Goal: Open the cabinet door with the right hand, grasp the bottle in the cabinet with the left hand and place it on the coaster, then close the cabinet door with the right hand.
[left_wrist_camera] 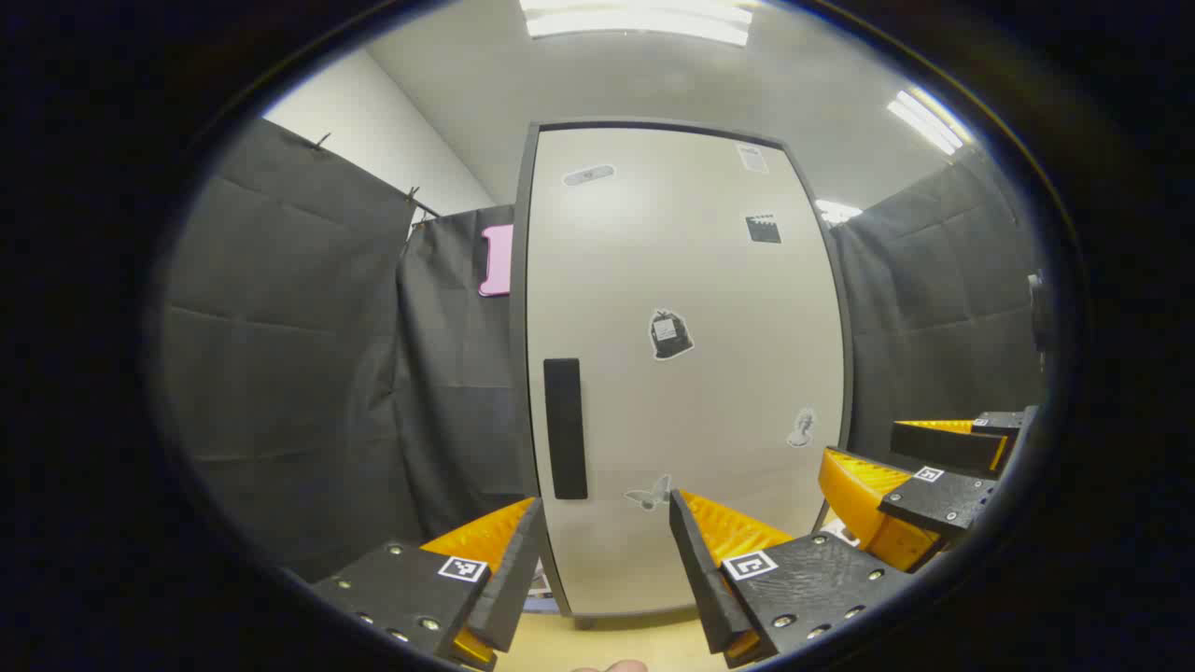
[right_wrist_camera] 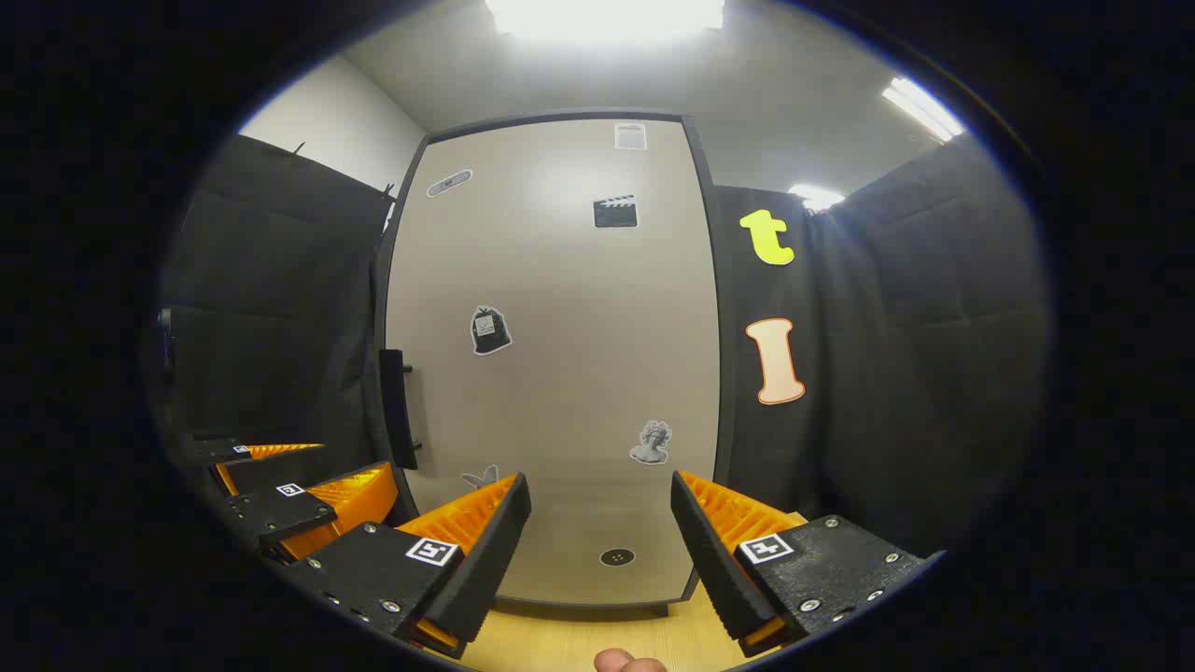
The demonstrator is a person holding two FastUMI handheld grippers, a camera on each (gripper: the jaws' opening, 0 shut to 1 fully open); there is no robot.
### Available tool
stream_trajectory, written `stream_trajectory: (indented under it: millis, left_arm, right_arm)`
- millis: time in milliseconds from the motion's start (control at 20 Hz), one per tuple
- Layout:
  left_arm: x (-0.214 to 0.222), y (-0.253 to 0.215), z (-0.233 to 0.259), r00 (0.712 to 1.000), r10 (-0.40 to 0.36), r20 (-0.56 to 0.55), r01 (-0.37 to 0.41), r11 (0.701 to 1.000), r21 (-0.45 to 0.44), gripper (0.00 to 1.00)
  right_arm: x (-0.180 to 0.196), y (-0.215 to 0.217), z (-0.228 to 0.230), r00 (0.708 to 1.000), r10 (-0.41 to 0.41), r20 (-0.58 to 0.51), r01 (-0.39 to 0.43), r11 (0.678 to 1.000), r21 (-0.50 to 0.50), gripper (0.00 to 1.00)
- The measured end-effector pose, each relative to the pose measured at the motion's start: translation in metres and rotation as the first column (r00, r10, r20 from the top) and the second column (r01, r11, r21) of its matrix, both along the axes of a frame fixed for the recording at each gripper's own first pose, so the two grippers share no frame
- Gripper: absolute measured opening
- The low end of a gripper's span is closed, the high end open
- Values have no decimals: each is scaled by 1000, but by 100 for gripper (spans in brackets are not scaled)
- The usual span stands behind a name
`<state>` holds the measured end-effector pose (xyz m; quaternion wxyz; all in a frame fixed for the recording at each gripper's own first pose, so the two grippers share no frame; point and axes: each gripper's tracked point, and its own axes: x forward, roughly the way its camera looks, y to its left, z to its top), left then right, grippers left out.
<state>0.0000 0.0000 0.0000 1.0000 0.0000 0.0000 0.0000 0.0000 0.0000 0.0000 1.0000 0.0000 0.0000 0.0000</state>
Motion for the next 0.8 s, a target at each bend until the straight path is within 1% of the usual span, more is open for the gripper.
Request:
stream_trajectory:
  millis: [100, 800]
  left_arm:
    - [0, -1, -1, 1000, -2, -3, 2, 1000, -3, 70]
    - [4, -1, -5, 1000, 7, -17, -7, 1000, 0, 70]
  right_arm:
    - [-1, 1, 2, 1000, 0, 1, 0, 1000, -2, 94]
    - [1, -3, 1, 1000, -2, -6, 2, 1000, 8, 94]
